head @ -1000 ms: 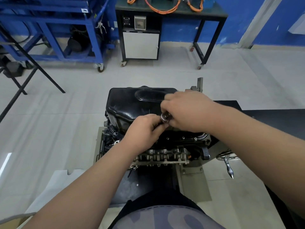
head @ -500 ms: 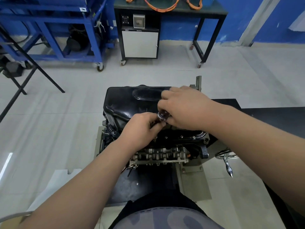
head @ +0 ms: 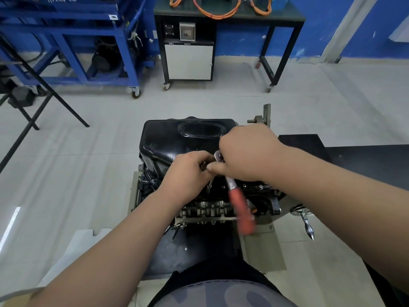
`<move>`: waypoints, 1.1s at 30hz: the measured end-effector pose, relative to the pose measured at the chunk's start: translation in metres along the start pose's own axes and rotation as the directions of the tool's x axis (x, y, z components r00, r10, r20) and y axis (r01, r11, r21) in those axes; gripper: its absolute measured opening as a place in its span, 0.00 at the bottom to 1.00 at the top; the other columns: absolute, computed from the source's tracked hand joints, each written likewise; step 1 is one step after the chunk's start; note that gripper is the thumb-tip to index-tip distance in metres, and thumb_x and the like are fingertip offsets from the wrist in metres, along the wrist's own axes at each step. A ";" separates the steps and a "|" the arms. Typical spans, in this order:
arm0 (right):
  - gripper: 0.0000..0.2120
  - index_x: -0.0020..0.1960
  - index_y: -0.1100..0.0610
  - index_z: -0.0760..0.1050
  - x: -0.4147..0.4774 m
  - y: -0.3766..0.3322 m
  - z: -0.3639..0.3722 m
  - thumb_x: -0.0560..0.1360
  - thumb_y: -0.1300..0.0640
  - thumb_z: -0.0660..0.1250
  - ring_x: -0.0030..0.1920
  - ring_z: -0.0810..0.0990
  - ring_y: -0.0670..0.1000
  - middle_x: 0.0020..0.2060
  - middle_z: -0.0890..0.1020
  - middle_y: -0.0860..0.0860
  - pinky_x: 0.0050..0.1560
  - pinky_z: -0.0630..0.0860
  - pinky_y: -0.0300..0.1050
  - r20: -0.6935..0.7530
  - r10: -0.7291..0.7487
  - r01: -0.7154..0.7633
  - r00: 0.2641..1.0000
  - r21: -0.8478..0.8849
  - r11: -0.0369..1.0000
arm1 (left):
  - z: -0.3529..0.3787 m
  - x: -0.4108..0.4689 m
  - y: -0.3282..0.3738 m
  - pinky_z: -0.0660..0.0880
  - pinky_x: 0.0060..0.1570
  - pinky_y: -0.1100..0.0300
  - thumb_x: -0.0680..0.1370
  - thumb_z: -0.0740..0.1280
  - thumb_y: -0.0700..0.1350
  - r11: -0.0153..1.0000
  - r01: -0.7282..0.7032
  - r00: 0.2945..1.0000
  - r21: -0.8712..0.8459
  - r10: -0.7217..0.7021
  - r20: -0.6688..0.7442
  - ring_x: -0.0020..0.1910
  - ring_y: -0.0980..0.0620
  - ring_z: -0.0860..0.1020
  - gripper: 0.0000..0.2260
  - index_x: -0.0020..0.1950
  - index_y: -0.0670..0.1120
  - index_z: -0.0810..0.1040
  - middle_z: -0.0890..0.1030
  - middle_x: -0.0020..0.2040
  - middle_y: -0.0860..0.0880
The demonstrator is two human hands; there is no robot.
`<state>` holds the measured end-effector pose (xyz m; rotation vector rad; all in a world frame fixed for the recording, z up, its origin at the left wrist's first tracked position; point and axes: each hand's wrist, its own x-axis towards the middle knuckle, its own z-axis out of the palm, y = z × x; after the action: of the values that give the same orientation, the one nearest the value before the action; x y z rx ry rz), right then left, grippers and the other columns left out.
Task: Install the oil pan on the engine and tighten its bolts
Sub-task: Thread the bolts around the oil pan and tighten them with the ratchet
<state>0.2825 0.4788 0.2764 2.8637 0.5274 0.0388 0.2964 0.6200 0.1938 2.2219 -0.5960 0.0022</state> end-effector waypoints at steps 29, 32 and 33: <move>0.17 0.35 0.53 0.68 0.003 -0.011 0.002 0.73 0.40 0.60 0.32 0.71 0.50 0.34 0.70 0.48 0.28 0.59 0.42 0.091 0.031 -0.035 0.995 0.044 0.998 | 0.007 -0.001 -0.002 0.66 0.30 0.55 0.71 0.65 0.44 0.999 0.024 1.000 0.037 -0.024 -0.011 0.29 0.52 0.68 0.08 0.33 0.42 0.72 0.72 0.27 0.51; 0.11 0.54 0.52 0.73 0.008 0.001 -0.001 0.73 0.49 0.64 0.49 0.75 0.54 0.48 0.73 0.50 0.38 0.65 0.46 0.054 -0.191 0.191 0.980 -0.009 0.981 | 0.004 0.003 -0.004 0.63 0.28 0.57 0.72 0.69 0.48 0.999 0.004 0.998 -0.034 -0.002 0.063 0.26 0.54 0.63 0.16 0.29 0.46 0.67 0.67 0.23 0.52; 0.13 0.56 0.52 0.72 0.009 0.005 -0.003 0.73 0.50 0.64 0.51 0.74 0.54 0.50 0.73 0.50 0.40 0.65 0.47 0.050 -0.222 0.223 0.974 -0.018 0.975 | 0.002 0.004 -0.004 0.62 0.27 0.59 0.73 0.69 0.49 0.999 0.006 0.997 -0.045 -0.002 0.079 0.26 0.54 0.62 0.17 0.28 0.46 0.67 0.66 0.23 0.52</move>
<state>0.2926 0.4787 0.2802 2.7569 0.8280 -0.0601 0.3012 0.6192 0.1899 2.1868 -0.6288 -0.1003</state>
